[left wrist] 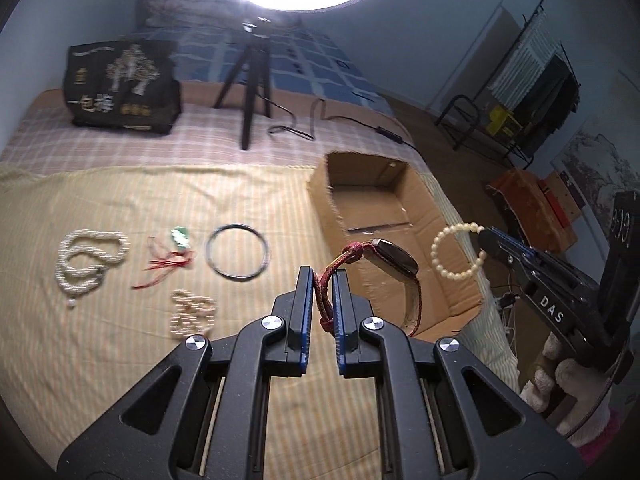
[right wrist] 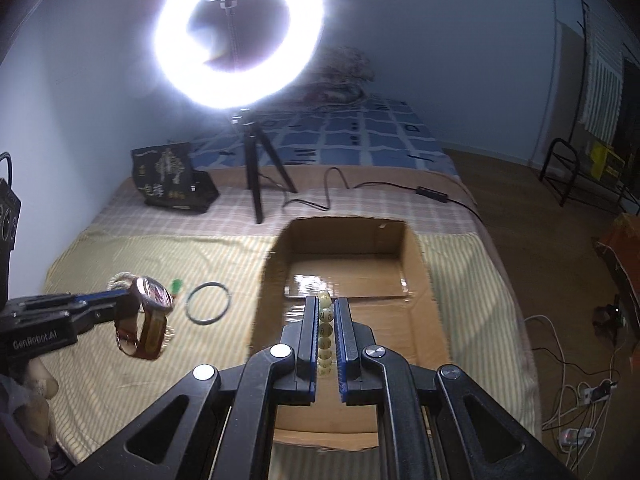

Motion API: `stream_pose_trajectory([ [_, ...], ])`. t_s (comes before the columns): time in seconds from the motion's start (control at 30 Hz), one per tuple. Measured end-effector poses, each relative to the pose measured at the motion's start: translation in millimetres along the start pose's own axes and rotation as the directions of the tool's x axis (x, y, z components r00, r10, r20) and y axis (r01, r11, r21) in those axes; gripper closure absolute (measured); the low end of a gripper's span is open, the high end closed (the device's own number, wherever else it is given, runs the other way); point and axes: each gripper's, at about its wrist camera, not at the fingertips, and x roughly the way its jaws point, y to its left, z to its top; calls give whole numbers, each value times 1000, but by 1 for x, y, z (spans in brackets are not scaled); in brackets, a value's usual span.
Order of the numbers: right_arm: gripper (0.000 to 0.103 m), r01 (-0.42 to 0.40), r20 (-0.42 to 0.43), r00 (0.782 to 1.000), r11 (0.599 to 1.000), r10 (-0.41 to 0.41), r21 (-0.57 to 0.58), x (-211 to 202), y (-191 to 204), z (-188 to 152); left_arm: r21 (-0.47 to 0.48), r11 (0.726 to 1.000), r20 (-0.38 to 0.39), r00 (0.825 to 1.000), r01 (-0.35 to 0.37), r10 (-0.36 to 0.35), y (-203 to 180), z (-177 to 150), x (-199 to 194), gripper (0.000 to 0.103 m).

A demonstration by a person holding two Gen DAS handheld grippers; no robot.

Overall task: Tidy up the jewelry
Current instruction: 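Carry the watch and bracelet into the cardboard box and open both tools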

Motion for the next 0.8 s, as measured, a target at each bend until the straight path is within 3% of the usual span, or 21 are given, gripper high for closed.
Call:
stream_pose_trajectory([
  [0.33,98,37,-34,999,998,-35,49,17,-41,-5,29,999,-59,997,43,-41,-41,-8,42,96],
  [0.8,96,19,-51,999,996,-14,90,29,-53,-6,55,995,-98,992,79,-73,-61,-14,65,96],
])
